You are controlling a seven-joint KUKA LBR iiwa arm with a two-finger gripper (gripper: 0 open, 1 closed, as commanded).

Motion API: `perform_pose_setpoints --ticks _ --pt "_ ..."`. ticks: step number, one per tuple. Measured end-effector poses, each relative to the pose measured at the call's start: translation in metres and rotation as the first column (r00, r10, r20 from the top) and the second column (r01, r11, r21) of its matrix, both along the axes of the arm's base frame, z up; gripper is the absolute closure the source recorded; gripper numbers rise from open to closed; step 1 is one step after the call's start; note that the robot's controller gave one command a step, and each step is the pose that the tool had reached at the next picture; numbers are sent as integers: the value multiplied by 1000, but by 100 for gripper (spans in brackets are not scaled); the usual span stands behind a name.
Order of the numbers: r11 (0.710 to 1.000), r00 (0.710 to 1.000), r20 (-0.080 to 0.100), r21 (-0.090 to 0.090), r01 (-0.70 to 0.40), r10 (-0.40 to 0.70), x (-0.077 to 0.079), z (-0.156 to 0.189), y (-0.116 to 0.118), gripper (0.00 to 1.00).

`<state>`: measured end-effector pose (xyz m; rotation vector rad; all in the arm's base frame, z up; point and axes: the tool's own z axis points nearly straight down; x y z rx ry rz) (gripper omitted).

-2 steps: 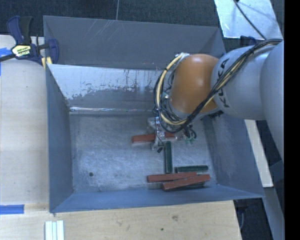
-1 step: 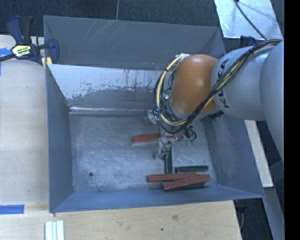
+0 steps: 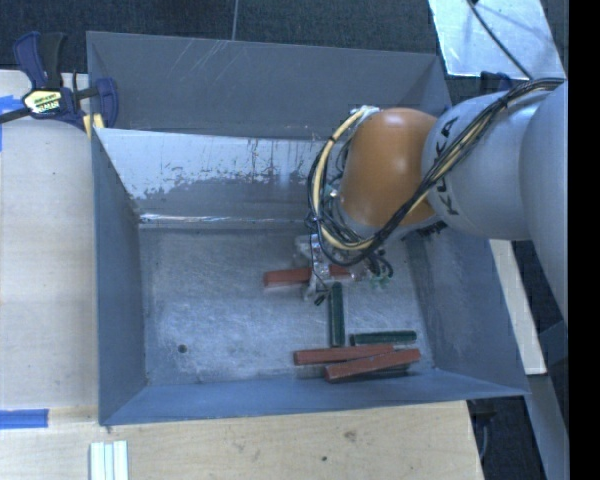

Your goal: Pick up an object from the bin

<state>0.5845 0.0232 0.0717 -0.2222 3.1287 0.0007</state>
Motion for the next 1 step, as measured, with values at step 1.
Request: perform_pose_setpoints --ticks 1 --pt "997 997 2 -2 -80 80 14 133 -35 100"
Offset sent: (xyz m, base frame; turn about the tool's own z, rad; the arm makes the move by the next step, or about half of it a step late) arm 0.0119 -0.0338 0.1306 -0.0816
